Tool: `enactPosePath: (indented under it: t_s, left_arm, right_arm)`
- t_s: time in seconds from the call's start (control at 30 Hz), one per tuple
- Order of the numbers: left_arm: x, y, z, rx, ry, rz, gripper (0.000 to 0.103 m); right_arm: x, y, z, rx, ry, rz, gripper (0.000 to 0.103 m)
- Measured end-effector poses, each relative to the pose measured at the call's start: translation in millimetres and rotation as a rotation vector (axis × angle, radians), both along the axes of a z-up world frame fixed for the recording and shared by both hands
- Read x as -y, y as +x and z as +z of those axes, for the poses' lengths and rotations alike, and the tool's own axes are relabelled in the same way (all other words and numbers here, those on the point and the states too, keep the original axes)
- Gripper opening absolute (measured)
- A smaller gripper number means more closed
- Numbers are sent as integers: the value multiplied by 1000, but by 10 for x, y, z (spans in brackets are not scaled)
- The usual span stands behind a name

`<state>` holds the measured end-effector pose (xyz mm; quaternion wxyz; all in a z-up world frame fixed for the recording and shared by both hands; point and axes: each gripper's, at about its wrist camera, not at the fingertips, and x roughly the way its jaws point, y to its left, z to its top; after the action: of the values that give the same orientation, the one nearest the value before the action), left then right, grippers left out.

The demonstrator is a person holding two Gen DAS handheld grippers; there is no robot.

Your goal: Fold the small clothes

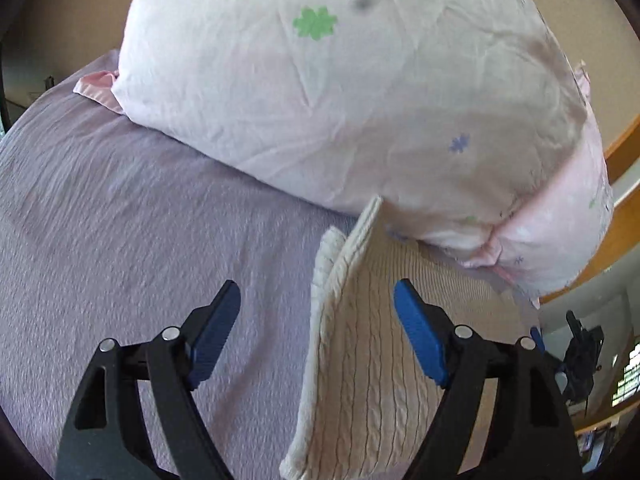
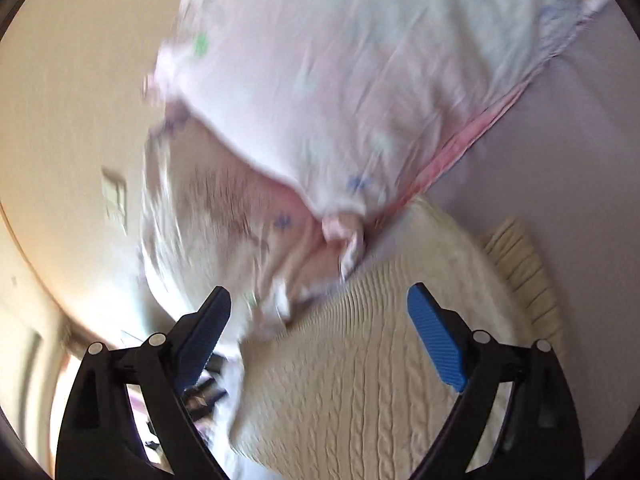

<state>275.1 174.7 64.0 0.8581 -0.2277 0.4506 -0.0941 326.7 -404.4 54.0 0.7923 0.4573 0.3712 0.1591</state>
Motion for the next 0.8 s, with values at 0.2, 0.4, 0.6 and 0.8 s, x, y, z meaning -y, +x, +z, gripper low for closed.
enactPosePath:
  t_s: [0.2,0.4,0.6,0.8]
  left_arm:
    - [154,-156,-313,-92,-28,-91,78]
    - [467,-45,-401,-93,-98,-141,78]
    - [813,93,-411,-85,2,-92,59]
    - [791,153,-375,-115,10,-52,17]
  right_arm:
    - [-345,-1,-39,-77,-111,72,92]
    - [-326,-195,36,-61,-129,75,92]
    - [-342,-183,26,-80,-228,81,92]
    - [-645,-182,42,-125,-529,199,92]
